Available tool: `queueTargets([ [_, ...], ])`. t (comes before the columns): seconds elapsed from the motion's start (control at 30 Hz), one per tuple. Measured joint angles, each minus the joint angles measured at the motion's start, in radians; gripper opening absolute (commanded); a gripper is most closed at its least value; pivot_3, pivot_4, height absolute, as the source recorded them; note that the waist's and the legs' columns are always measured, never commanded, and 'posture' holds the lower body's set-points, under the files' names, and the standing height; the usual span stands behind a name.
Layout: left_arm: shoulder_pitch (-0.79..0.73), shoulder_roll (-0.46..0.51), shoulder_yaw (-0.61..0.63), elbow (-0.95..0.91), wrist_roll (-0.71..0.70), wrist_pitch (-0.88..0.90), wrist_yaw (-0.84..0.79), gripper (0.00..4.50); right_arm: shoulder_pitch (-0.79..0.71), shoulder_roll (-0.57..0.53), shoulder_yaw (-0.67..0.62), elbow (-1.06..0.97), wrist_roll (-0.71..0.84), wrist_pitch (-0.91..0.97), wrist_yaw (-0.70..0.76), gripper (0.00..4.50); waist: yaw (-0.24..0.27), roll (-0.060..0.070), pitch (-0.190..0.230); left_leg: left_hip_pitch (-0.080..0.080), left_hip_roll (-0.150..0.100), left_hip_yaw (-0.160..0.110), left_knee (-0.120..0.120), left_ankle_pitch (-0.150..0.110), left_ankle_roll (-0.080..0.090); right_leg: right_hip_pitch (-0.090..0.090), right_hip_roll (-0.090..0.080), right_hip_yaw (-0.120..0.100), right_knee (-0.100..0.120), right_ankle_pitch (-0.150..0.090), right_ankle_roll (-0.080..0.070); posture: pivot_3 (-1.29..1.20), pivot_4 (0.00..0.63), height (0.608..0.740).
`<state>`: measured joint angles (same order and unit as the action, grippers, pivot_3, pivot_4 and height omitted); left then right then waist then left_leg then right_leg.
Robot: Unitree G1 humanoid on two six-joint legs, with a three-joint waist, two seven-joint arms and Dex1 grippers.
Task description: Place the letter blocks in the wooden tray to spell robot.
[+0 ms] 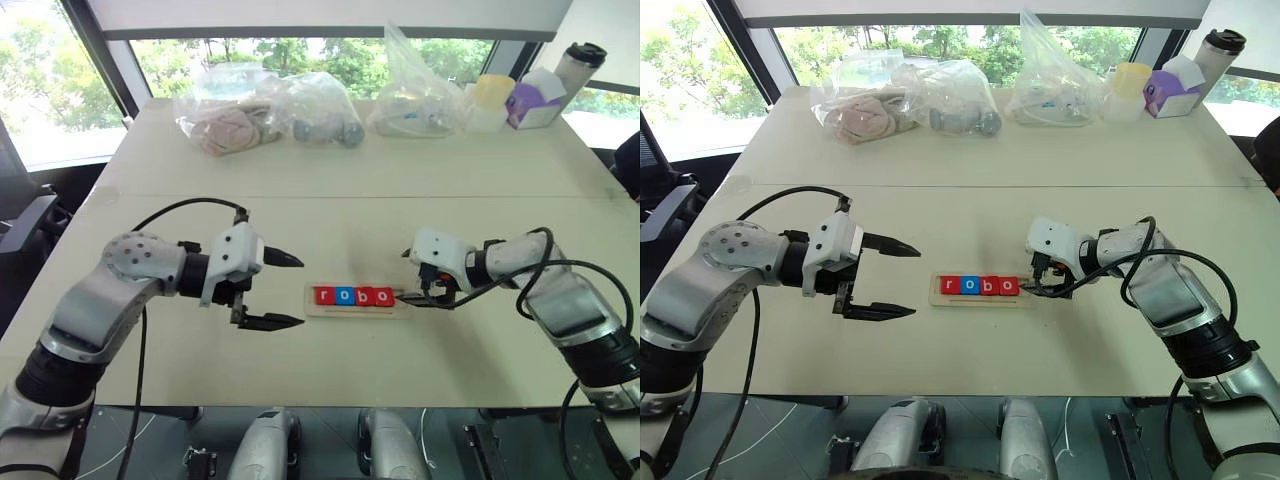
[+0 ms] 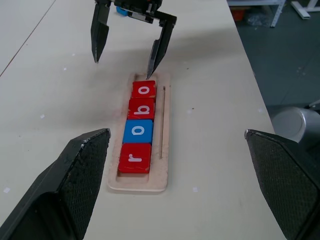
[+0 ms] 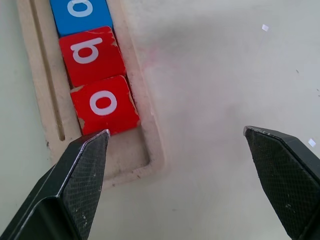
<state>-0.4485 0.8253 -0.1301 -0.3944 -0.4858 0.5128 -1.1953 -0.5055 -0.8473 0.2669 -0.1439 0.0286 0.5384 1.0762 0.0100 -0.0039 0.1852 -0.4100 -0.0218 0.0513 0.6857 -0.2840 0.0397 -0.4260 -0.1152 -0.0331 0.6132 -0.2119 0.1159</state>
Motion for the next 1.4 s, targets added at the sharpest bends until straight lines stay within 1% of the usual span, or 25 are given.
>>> queueTargets([
  [0.33, 0.000, 0.000, 0.000, 0.000, 0.003, 0.001, 0.007, 4.50, -0.003, 0.018, 0.004, 0.001, -0.014, -0.022, 0.004, 4.42, 0.000, 0.000, 0.000, 0.000, 0.000, 0.000, 0.000, 0.000, 0.000, 0.000, 0.000, 0.000, 0.000, 0.000, 0.000, 0.00, 0.150, 0.740],
  [0.63, 0.001, 0.000, 0.000, -0.001, 0.003, 0.001, 0.008, 4.50, 0.003, -0.018, 0.001, 0.013, -0.022, -0.026, 0.015, 4.42, 0.000, 0.000, 0.000, 0.000, 0.000, 0.000, 0.000, 0.000, 0.000, 0.000, 0.000, 0.000, 0.000, 0.000, 0.000, 0.00, 0.150, 0.740],
  [0.8, 0.001, -0.001, 0.000, -0.001, 0.003, 0.001, 0.008, 4.50, 0.009, -0.018, 0.001, 0.015, -0.025, -0.026, 0.008, 4.42, 0.000, 0.000, 0.000, 0.000, 0.000, 0.000, 0.000, 0.000, 0.000, 0.000, 0.000, 0.000, 0.000, 0.000, 0.000, 0.00, 0.150, 0.740],
  [1.4, 0.004, -0.001, 0.000, -0.008, 0.002, 0.006, 0.019, 4.50, -0.014, 0.043, 0.029, 0.028, -0.036, -0.029, 0.001, 4.42, 0.000, 0.000, 0.000, 0.000, 0.000, 0.000, 0.000, 0.000, 0.000, 0.000, 0.000, 0.000, 0.000, 0.000, 0.000, 0.00, 0.150, 0.740],
])
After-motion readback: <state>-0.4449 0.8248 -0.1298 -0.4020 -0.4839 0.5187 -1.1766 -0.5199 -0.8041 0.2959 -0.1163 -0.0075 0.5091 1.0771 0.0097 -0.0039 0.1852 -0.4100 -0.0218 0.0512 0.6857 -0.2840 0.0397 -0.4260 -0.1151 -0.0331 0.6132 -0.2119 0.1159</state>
